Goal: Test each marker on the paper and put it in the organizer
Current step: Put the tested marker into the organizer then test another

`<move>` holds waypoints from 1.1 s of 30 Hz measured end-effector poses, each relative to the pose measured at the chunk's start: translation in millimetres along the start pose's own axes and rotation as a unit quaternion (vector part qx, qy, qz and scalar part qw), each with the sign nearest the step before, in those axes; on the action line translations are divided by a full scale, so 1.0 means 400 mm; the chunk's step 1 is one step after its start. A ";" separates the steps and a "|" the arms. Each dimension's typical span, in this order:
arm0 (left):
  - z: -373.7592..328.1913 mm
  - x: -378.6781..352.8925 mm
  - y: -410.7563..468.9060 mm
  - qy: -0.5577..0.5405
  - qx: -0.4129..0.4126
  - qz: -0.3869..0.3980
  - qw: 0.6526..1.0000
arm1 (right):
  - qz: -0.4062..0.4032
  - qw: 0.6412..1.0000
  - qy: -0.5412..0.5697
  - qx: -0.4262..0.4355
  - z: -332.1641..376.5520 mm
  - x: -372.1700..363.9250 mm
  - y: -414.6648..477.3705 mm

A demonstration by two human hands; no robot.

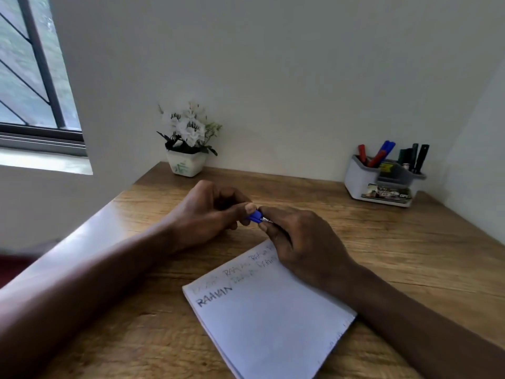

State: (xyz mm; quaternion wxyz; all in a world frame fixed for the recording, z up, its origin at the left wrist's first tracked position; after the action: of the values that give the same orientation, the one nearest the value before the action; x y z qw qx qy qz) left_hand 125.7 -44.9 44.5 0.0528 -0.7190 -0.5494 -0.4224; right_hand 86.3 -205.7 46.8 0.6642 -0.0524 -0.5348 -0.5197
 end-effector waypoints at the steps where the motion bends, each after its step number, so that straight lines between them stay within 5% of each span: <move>1: -0.001 0.001 0.000 -0.003 -0.002 0.000 1.000 | -0.002 1.000 0.000 -0.002 -0.002 -0.001 0.000; 9: 0.006 0.038 0.000 -0.012 0.003 -0.057 0.998 | -0.047 0.998 0.039 -0.029 -0.021 0.021 -0.002; 12: 0.034 0.057 0.000 0.108 0.041 -0.083 0.990 | -0.077 0.989 0.118 -0.042 -0.032 0.046 0.000; 17: 0.041 0.032 0.007 0.266 0.041 -0.013 0.963 | -0.102 0.972 0.208 -0.032 -0.041 0.094 -0.008; 22: 0.044 0.012 0.001 0.325 0.057 0.033 0.943 | -0.089 0.860 0.483 -0.141 -0.068 0.086 -0.013; 26: 0.051 -0.033 -0.020 0.357 0.110 0.149 0.916 | -0.019 0.773 0.606 -0.186 -0.061 0.066 -0.018; 33: 0.055 -0.045 -0.026 0.389 0.135 0.212 0.886 | -0.045 0.863 0.473 -0.170 -0.058 0.055 -0.028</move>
State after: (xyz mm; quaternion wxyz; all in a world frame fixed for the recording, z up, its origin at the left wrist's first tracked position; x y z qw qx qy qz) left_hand 128.4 -42.6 14.6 0.4473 -0.5819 -0.3711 -0.5689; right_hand 90.5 -239.3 48.3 0.7940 0.1121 -0.0615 -0.5943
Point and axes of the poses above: each hand's wrist, its own y-axis towards the middle knuckle, its own x-axis out of the back of the hand, z = x × y, the point moved 7 cm from there along y, towards the middle knuckle, and after that the axes turned 14 degrees about y, right-handed, at the moved point
